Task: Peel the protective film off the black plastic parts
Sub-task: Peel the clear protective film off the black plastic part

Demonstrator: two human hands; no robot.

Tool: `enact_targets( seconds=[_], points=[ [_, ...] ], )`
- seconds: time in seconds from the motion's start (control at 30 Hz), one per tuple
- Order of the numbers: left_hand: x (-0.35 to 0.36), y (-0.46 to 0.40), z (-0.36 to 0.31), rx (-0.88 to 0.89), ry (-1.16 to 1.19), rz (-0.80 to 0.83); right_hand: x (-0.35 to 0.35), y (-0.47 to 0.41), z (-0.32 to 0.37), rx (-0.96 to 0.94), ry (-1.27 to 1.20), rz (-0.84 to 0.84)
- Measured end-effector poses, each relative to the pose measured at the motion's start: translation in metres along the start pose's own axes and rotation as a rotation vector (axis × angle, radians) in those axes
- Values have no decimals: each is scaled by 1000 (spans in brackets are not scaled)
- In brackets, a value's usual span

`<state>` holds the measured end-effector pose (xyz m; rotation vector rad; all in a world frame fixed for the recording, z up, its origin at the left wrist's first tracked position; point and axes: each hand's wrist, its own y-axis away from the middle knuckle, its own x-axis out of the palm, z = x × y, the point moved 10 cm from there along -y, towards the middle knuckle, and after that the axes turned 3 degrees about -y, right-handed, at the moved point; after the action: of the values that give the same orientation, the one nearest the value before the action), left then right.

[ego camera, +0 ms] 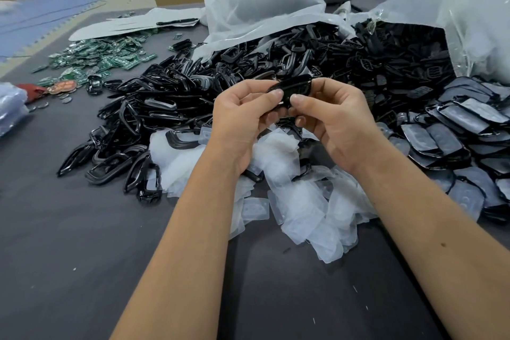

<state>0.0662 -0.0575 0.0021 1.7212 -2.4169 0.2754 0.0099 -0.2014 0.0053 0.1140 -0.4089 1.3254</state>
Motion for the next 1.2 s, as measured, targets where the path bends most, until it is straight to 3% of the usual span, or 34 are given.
enact_targets(
  seconds=[0.3,0.57,0.87,1.0,1.2],
  points=[
    [0,0,-1,7,-27,16,-4,-1,-4,59,-80,-61],
    [3,2,-1,29,-105,37,-16,1,3,7,151,-174],
    [7,0,5,-19,18,79,-4,2,-11,207,-152,-44],
    [6,-2,7,-23,-8,63,-15,0,-3,80,27,-169],
    [2,-2,1,60,-183,4,-18,0,10,-89,352,-209]
  ],
)
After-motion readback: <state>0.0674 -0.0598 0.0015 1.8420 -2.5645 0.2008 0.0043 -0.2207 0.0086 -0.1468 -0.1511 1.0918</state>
